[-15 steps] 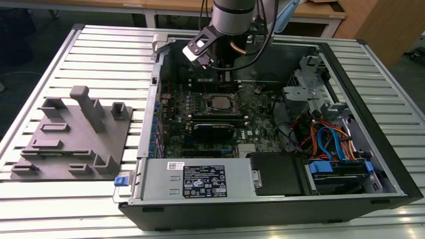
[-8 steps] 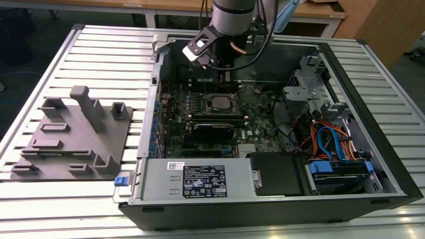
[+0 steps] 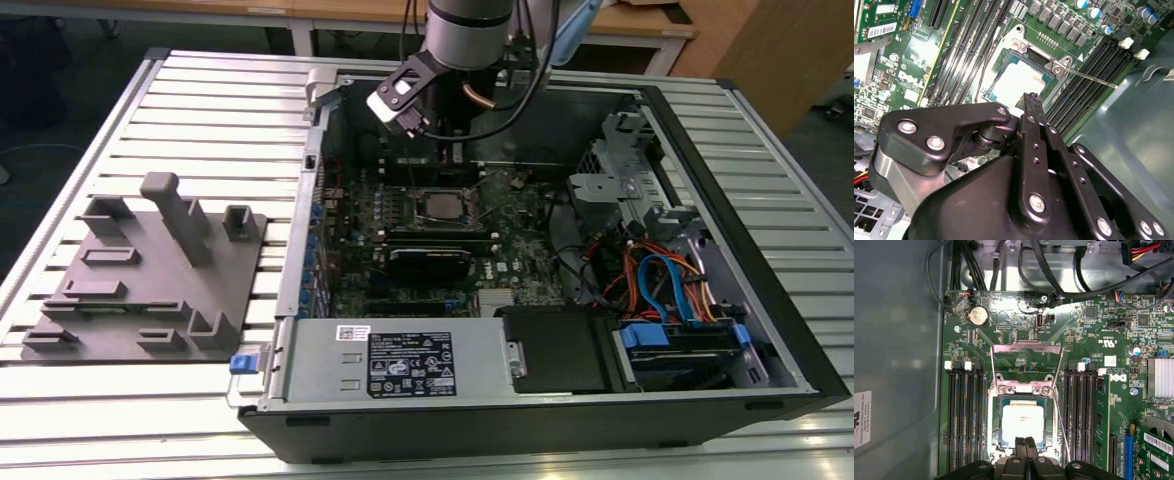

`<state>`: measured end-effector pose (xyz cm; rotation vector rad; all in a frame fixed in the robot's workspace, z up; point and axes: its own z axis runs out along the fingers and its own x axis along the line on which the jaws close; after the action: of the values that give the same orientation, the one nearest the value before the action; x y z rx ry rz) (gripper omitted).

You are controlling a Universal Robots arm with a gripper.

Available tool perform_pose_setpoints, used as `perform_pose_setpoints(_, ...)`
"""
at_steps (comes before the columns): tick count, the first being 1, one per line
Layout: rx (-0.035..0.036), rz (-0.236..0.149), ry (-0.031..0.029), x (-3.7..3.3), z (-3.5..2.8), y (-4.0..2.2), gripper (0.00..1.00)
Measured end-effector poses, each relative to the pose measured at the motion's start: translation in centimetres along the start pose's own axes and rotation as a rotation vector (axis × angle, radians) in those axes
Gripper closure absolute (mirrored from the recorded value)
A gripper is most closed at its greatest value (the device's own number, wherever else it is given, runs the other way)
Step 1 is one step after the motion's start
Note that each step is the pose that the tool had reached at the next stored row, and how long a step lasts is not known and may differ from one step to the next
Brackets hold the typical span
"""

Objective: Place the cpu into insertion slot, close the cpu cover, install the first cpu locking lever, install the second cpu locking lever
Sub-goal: 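Close the cpu cover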

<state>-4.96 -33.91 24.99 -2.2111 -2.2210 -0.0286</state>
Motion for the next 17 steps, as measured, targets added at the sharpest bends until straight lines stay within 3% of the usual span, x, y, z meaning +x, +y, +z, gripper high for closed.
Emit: perform_pose_setpoints(17,-0.0002,0.0,-0.0002,0.04,-1.98,0.02,0.9)
